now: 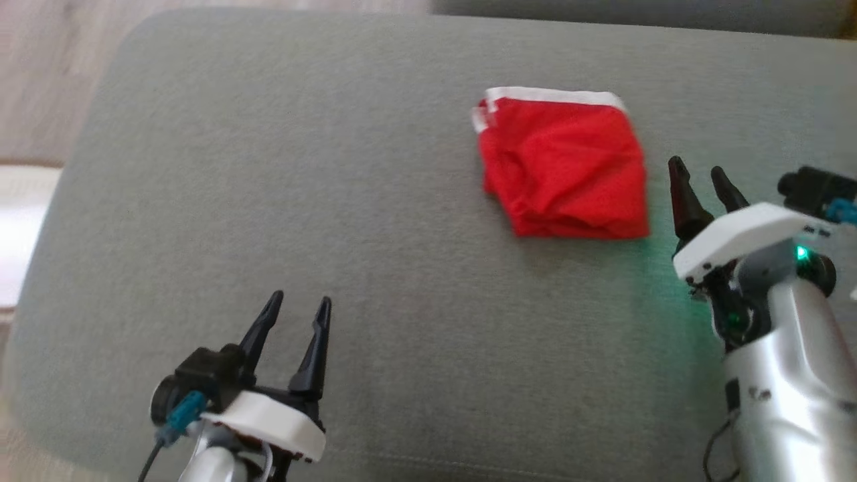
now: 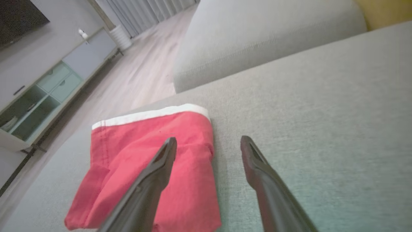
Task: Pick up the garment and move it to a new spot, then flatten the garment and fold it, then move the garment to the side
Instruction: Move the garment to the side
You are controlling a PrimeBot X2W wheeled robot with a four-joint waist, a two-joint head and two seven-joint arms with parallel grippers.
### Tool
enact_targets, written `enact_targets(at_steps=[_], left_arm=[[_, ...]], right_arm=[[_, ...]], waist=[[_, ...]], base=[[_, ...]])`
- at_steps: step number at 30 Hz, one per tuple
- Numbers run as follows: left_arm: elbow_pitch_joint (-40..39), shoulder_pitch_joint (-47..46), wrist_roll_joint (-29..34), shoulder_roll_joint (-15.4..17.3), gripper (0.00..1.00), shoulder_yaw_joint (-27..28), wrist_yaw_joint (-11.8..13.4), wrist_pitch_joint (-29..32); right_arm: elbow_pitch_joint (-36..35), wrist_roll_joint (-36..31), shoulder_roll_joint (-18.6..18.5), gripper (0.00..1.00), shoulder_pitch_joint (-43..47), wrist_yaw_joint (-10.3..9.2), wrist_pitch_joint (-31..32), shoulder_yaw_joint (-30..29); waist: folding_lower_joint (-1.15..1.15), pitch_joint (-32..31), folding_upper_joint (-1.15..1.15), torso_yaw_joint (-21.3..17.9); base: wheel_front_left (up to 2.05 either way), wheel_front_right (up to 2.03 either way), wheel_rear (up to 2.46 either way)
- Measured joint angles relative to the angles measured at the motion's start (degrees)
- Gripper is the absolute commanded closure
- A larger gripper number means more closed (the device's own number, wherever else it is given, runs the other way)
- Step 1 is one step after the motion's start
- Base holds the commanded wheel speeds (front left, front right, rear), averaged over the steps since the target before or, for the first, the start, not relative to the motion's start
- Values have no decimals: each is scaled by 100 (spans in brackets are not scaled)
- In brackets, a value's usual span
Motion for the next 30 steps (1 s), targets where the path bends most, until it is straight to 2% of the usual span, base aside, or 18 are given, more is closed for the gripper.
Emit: enact_targets(at_steps=[6,14,15,16,18,23,27,30], left_arm=[[57,-97,-143,-10,0,-158,0,0],[65,-106,-296,-21,0,-392,103,0],[64,-107,-297,-22,0,-408,109,0],[60,-107,-297,-21,0,-411,130,0],[-23,-117,-304,-22,0,-401,152,0],[-56,-116,-345,-22,0,-256,200,0],[-120,-121,-342,-22,0,-166,200,0],[-190,-148,-305,-19,0,-83,189,0]], right_arm=[[962,-70,-1,0,-744,-1,784,-326],[1913,-632,-12,1,-1270,0,887,-757],[1978,-633,-12,62,-1352,0,870,-828],[2059,-597,-11,100,-1438,0,848,-865],[2129,-360,-24,100,-1578,0,716,-723],[2007,-345,-98,100,-1573,0,546,-264],[1581,-380,-555,100,-1576,0,531,37],[1181,-368,-984,100,-1578,-1,651,44]], waist=[[0,330,0,414],[-2,482,0,765],[-2,493,0,757],[-1,498,0,736],[-2,515,0,623],[-2,481,0,250],[-2,479,0,-179],[-2,516,0,-535]], base=[[0,0,0],[0,0,0],[0,0,0],[0,0,0],[0,0,0],[0,0,0],[0,0,0],[0,0,0]])
